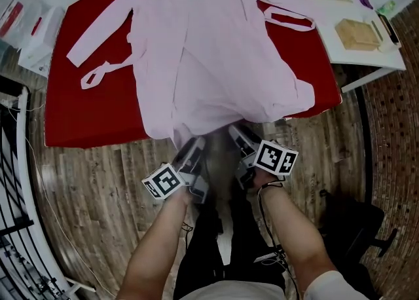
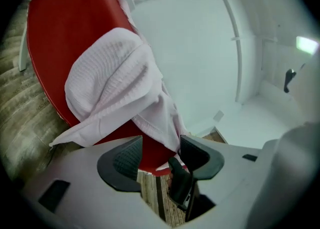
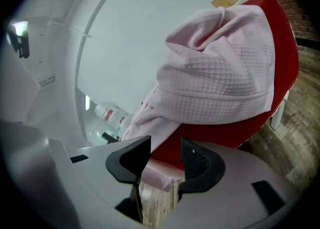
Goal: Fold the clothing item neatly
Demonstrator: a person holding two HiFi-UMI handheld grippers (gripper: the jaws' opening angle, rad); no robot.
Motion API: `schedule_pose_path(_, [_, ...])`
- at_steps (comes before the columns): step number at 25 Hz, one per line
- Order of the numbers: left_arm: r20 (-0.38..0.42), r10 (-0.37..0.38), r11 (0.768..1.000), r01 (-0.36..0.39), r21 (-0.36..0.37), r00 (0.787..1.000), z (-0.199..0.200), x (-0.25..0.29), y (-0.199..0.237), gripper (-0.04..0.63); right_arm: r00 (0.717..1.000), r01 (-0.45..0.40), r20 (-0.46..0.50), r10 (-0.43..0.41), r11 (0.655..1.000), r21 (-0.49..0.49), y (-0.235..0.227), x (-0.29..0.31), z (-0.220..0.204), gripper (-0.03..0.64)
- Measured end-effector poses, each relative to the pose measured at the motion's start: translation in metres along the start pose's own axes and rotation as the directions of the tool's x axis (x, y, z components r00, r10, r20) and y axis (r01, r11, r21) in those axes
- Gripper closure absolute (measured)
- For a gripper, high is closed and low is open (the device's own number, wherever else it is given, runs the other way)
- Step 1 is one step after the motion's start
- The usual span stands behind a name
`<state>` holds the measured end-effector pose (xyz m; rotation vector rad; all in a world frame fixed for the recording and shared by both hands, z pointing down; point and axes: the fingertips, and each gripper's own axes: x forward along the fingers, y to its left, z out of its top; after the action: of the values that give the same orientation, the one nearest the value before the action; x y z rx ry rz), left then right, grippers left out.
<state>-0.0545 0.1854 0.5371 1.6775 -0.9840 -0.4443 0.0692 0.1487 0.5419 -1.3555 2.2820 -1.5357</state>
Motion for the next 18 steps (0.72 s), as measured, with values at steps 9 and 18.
schedule_pose_path(9, [0.045, 0.015, 0.999, -0.013, -0.053, 0.999, 0.009, 0.028, 0.012, 0.426, 0.995, -0.053, 0.091, 0.041, 0.988, 0.142, -0.011, 0.012, 0.022, 0.524])
schedule_pose_path(18, [-0.039, -0.032, 0.999, 0.032, 0.006, 0.999, -0.015, -0.004, 0.010, 0.584, 0.995, -0.075, 0.083, 0.064, 0.988, 0.136, -0.008, -0.018, -0.008, 0.594])
